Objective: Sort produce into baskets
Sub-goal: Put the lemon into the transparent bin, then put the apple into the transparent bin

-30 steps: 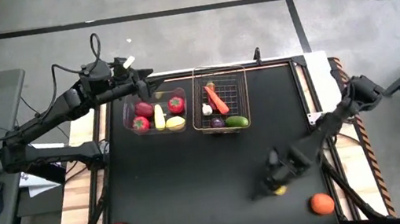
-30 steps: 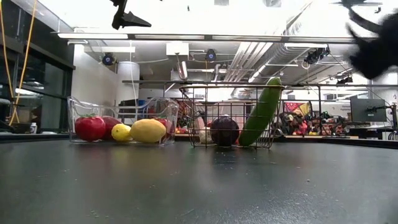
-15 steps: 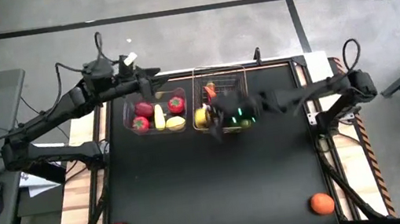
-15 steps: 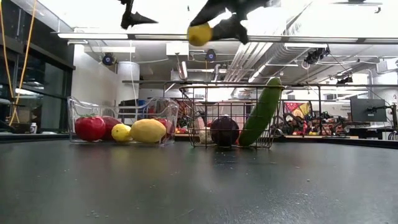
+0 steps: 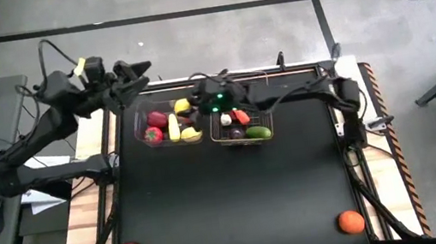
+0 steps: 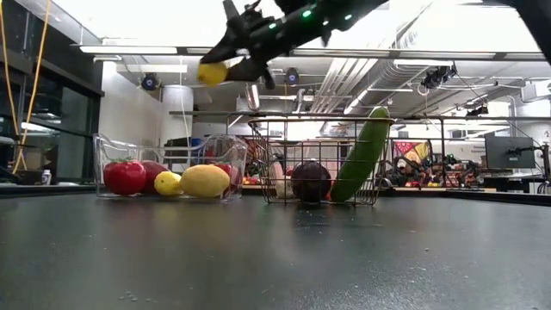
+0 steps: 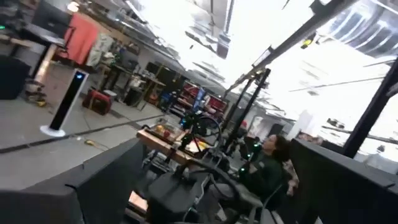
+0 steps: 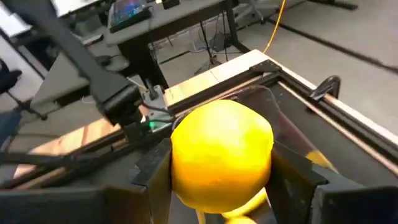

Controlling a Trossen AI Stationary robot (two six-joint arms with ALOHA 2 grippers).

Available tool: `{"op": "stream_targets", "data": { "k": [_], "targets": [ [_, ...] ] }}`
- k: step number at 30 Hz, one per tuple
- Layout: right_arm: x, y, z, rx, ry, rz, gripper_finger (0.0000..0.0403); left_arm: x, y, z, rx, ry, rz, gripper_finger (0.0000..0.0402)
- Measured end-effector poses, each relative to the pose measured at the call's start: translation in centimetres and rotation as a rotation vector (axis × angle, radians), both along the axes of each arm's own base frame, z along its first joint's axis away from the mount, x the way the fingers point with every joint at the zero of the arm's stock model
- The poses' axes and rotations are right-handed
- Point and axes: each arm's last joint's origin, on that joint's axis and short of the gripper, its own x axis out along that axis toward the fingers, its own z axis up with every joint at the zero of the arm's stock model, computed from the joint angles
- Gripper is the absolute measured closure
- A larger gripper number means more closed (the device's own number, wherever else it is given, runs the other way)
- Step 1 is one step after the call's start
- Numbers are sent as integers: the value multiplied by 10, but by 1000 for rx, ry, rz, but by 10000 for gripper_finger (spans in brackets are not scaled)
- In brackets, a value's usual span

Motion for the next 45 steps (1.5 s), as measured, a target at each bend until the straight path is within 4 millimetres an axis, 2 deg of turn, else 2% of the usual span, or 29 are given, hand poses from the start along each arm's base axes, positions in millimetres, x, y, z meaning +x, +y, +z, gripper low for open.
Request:
{"op": "stream_targets", "data": {
  "k": [3, 6, 12, 15, 21, 23, 25, 30, 34, 39, 45],
  "targets": [
    [18, -10, -7, 53, -11, -30, 213, -5, -2, -1, -14, 14, 27, 7],
    [28, -17, -13, 100, 20, -54, 213, -6, -2, -4, -19, 52, 32, 7],
    [34, -30, -15, 132, 16, -26, 202, -5, -1, -10, -54, 108, 29, 7],
    [33, -35, -14, 157, 7, -28, 164, -4, -1, -12, -56, 126, 30, 7],
    [31, -41, -12, 191, -6, -23, 28, -4, -1, -12, -43, 133, 33, 7],
    [30, -42, -9, 218, -19, -19, 13, -4, -1, -12, -42, 133, 32, 7],
    [29, -45, -5, 239, -30, -15, 27, -4, -1, -13, -43, 134, 32, 7],
    [24, -61, 28, 231, -77, 152, 64, -4, -2, -18, -66, 190, 11, 7],
    [8, -69, 68, 160, -71, 208, 70, 1, -7, -40, -154, 391, -68, 7],
    [-28, -70, 113, -17, 53, 156, 70, 11, -32, -78, -270, 780, -216, 7],
    [-71, -62, 145, -180, 221, 24, 70, 15, -78, -127, -408, 1385, -296, 7]
  ]
}}
